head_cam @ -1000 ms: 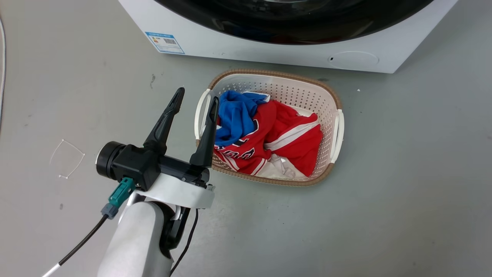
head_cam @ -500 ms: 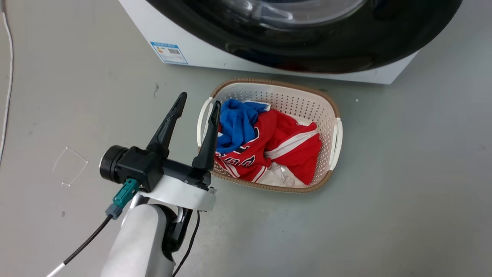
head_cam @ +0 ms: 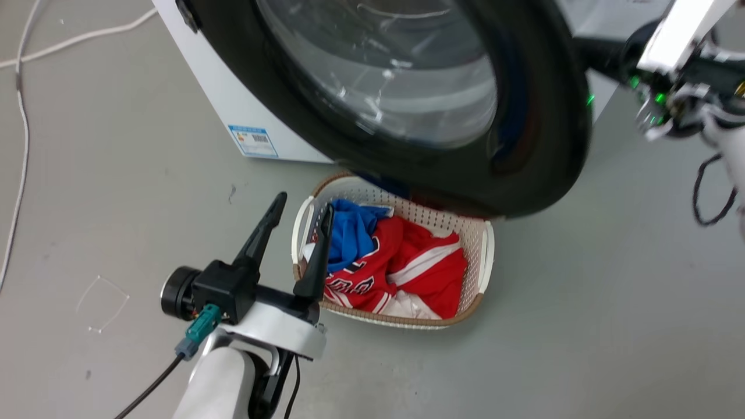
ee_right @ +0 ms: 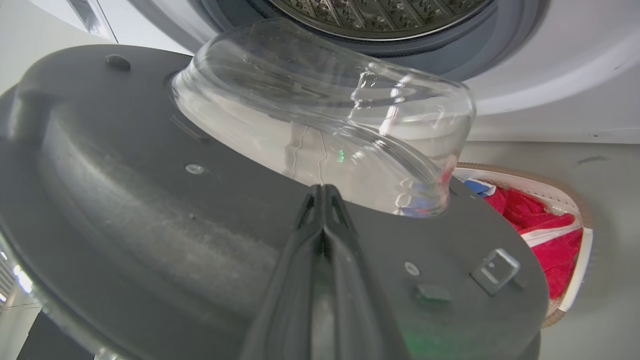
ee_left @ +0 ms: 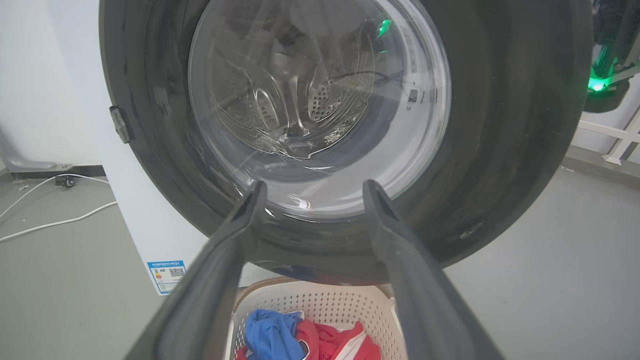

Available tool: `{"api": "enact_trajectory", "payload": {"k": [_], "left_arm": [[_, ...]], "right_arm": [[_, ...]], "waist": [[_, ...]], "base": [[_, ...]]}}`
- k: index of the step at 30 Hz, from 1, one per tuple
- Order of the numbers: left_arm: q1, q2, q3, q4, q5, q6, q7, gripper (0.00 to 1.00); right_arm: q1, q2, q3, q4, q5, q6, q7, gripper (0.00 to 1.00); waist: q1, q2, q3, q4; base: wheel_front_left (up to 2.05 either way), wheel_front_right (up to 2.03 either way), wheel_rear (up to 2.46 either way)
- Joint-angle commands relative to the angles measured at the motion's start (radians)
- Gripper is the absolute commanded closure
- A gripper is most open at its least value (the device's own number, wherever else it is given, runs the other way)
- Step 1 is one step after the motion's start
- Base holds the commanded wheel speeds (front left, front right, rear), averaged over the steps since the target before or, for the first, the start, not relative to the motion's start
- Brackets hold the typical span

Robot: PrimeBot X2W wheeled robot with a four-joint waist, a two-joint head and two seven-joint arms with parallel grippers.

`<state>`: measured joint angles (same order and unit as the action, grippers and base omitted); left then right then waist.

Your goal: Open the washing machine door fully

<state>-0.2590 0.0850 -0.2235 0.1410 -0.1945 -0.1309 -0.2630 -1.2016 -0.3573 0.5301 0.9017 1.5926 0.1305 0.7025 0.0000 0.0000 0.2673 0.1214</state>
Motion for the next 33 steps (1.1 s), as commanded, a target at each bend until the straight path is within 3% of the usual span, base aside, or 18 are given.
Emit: {"api": "enact_trajectory", "payload": {"k": [1,15,27,33], "left_arm": [[0.022,0.002,0.001,0.007,0.006,0.001,-0.002,0.0],[0.129,-0.014,0.016,0.043,0.019,0.001,-0.002,0.0],[0.156,-0.017,0.023,0.049,0.023,0.001,-0.002,0.0],[0.178,-0.019,0.043,0.05,0.029,0.001,-0.002,0.0]], "right_arm": [[0.055,0.012,0.01,-0.032,0.011,0.0,0.012,1.0],[0.393,0.083,0.057,-0.308,0.077,0.001,0.013,1.0],[0.523,0.144,0.101,-0.424,0.077,0.0,-0.036,1.0],[0.584,0.17,0.115,-0.498,0.032,0.001,-0.126,1.0]], "waist": [[0.0,0.0,-0.041,-0.009],[0.0,0.0,-0.183,-0.005],[0.0,0.0,-0.204,0.016],[0.0,0.0,-0.217,-0.001]], "base": [[0.0,0.0,0.0],[0.0,0.0,0.0],[0.0,0.0,0.0],[0.0,0.0,0.0]]}}
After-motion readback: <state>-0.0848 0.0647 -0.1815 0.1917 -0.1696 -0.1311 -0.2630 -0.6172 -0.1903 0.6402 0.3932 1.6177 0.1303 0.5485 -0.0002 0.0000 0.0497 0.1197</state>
